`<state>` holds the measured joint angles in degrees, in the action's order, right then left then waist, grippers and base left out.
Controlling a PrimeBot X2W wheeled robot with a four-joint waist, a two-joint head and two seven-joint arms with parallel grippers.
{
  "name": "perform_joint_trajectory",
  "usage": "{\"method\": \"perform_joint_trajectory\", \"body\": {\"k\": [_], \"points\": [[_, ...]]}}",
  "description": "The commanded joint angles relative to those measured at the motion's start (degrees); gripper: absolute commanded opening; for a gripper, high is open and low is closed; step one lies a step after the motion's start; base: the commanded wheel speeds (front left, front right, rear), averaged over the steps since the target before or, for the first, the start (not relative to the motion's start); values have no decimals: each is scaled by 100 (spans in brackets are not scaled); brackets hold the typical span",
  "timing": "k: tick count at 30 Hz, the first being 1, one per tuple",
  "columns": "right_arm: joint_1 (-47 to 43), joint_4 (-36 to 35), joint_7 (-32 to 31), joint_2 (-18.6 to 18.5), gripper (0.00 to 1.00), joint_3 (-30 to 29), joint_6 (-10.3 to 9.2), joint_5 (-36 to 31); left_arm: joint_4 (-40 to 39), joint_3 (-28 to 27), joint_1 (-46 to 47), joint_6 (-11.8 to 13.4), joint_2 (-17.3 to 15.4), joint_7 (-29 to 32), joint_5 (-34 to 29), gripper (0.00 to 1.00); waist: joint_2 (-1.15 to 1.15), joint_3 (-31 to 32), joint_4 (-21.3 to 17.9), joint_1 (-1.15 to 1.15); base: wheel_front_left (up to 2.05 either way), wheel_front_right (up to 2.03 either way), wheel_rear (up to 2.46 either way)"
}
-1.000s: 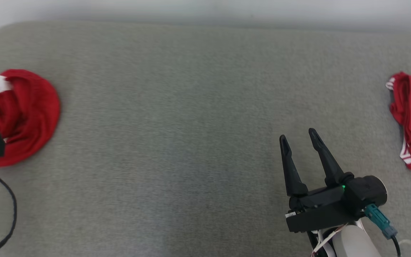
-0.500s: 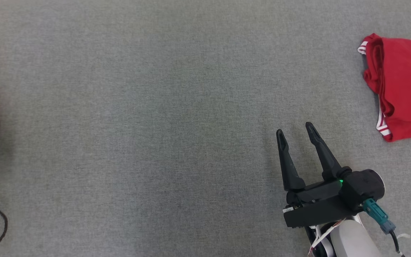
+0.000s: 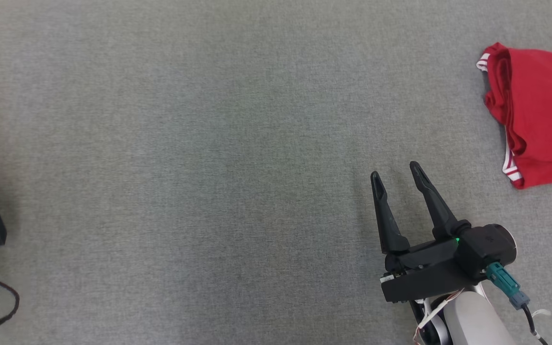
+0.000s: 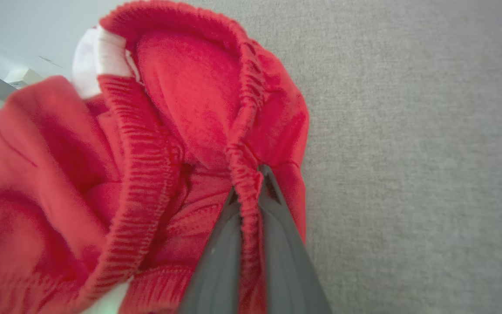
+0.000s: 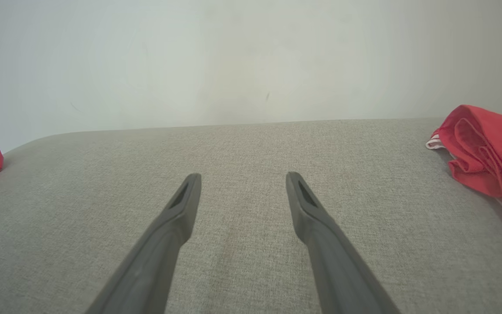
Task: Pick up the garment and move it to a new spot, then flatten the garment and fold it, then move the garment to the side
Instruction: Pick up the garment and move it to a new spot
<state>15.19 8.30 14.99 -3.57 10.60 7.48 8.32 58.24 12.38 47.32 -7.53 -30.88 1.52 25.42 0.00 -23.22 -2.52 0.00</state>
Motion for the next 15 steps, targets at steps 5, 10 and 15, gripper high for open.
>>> {"method": "perform_joint_trajectory", "body": {"k": [5, 10, 15], "points": [[-62, 54, 15, -8, 100, -30, 6, 87, -134, 114, 313, 13, 54, -414, 237, 0, 0, 203, 135, 0, 0, 0, 0], [-119, 114, 15, 19, 100, -52, 6, 156, -516, 464, 646, 13, 3, -772, 217, 0, 0, 492, 208, 0, 0, 0, 0], [-177, 164, 16, 45, 100, -98, 6, 270, -1111, 865, 1028, 13, 27, -948, 48, 0, 0, 798, 168, 0, 0, 0, 0]]}}
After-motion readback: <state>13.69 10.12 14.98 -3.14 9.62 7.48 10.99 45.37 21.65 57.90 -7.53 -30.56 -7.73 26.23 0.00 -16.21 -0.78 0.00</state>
